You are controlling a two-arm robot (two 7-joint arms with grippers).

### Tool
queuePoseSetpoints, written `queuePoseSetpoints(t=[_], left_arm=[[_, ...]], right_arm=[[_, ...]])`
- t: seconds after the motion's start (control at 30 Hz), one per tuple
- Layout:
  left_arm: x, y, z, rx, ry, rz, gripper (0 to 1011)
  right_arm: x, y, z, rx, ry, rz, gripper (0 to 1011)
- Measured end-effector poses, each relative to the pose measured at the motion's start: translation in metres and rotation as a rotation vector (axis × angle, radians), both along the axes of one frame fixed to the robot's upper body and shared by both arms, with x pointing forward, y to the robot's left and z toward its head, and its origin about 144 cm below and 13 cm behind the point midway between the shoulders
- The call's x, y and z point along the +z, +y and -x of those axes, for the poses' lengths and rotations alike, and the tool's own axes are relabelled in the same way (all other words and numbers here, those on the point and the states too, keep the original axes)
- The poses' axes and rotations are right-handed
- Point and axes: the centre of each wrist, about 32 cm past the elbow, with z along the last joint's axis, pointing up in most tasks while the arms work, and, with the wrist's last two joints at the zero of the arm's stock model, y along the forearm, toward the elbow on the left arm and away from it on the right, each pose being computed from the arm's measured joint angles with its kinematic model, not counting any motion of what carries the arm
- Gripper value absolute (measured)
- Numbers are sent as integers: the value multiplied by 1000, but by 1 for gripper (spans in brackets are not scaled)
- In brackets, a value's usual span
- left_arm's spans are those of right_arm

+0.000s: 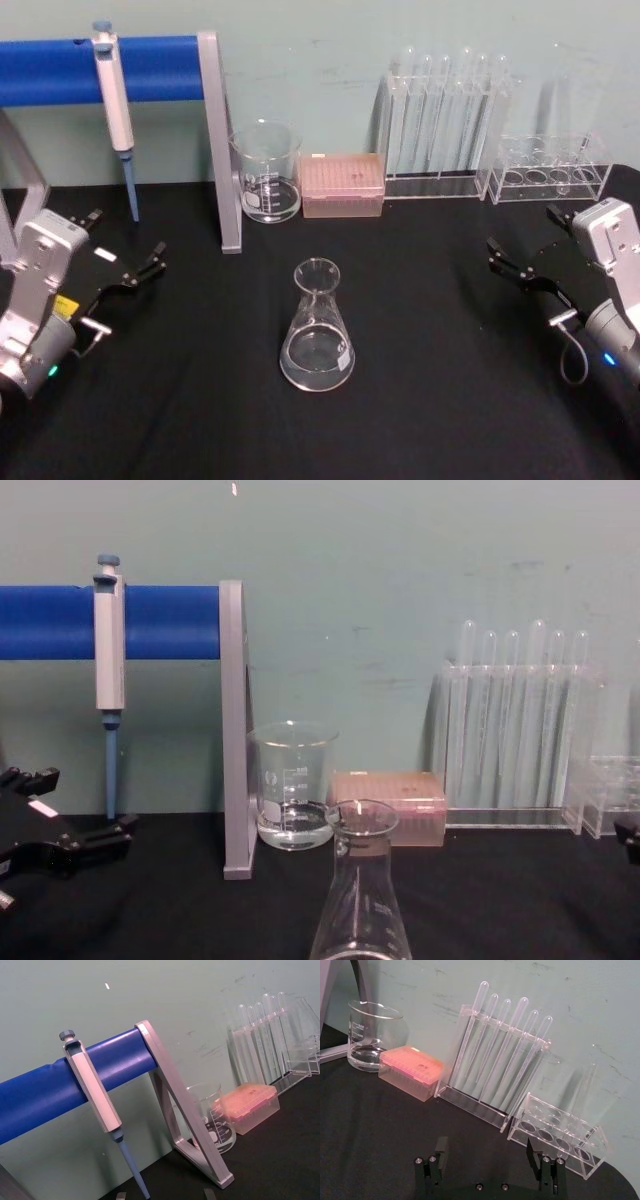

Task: Grasp the erlenmeyer flask with one hand, shake it three times, then place it back.

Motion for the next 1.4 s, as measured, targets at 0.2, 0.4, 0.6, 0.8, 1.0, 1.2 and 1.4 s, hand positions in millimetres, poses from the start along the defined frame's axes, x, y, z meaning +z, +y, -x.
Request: queuePoseSetpoints(t=[0.2, 0.4, 0.6, 0.8, 1.0, 1.2, 1.4], left_arm=[[0, 0, 0, 0, 0, 0, 1001], [0, 0, 0, 0, 0, 0, 1001], [0, 0, 0, 0, 0, 0, 1001], [0, 0, 0, 0, 0, 0, 1001], [0, 0, 0, 0, 0, 0, 1001], [0, 0, 0, 0, 0, 0, 1001], [0, 0, 0, 0, 0, 0, 1001]], right_arm=[[0, 0, 0, 0, 0, 0, 1003], [0, 0, 0, 0, 0, 0, 1002], [0, 0, 0, 0, 0, 0, 1002], [0, 0, 0, 0, 0, 0, 1003], [0, 0, 0, 0, 0, 0, 1003], [0, 0, 0, 0, 0, 0, 1003], [0, 0, 0, -1, -1, -1, 1003]])
